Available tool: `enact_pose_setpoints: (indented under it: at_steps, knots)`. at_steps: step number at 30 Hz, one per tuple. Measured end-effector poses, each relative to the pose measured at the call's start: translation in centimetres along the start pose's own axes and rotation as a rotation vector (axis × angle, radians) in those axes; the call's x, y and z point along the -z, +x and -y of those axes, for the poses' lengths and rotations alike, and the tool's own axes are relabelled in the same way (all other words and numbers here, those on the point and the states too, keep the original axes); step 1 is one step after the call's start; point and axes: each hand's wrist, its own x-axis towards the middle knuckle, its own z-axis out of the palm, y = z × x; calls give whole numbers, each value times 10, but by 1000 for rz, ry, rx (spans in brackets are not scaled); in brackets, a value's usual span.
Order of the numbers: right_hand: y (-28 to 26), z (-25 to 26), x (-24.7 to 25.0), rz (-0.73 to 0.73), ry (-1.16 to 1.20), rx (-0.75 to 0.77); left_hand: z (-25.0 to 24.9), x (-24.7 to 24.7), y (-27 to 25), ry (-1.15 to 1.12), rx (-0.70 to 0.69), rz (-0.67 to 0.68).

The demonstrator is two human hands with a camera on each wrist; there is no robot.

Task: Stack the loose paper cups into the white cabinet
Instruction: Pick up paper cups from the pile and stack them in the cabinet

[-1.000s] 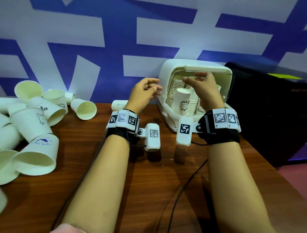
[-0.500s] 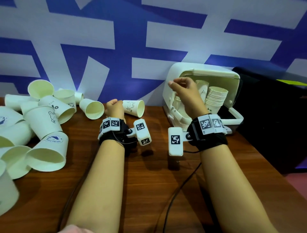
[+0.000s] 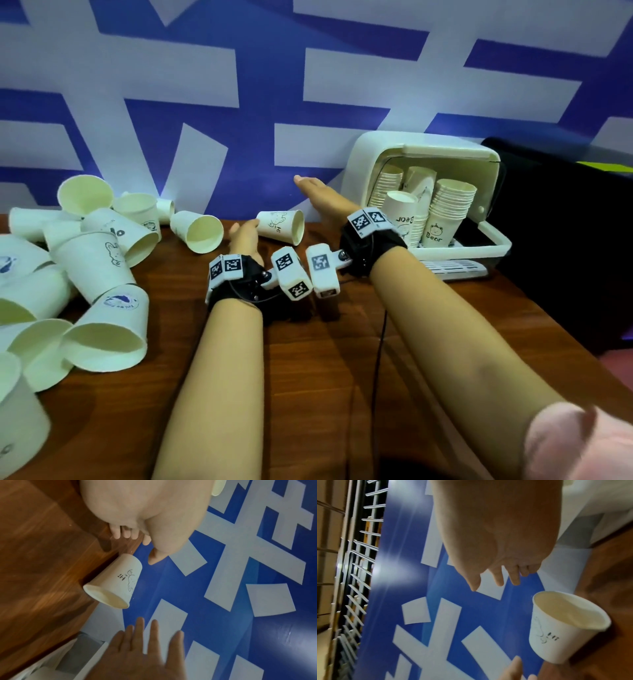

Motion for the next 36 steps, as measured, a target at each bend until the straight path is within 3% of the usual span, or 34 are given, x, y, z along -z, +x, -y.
enact_pose_setpoints:
  at_steps: [4,9,13,17,21,27,30,33,36]
  knots:
    - [9,-7,-10,98,-150,-66,-2,2,-8,79,42,130]
    - [23,-19,-20,134,-274,-78,-5,1,-12,150,94,106]
    - [30,-31,-21,138,-252,-165,-5,1,0,282,61,160]
    - [21,-31,-21,135,-206,-271,-10,6,22,388,126,194]
    - [12,-30,-21,146,-196,-327,-25,7,-8,430,213,265]
    - [-10,-26,-10,129,-305,-258,-36,-4,-40,427,213,391]
    - [-26,-18,8,59,-345,-165,-42,-12,-60,338,119,505]
    - [-44,-9,26,33,-179,-6,-52,-25,-79,271,15,616]
    - [-70,5,44,-27,-63,168,-57,-46,-92,358,-209,691]
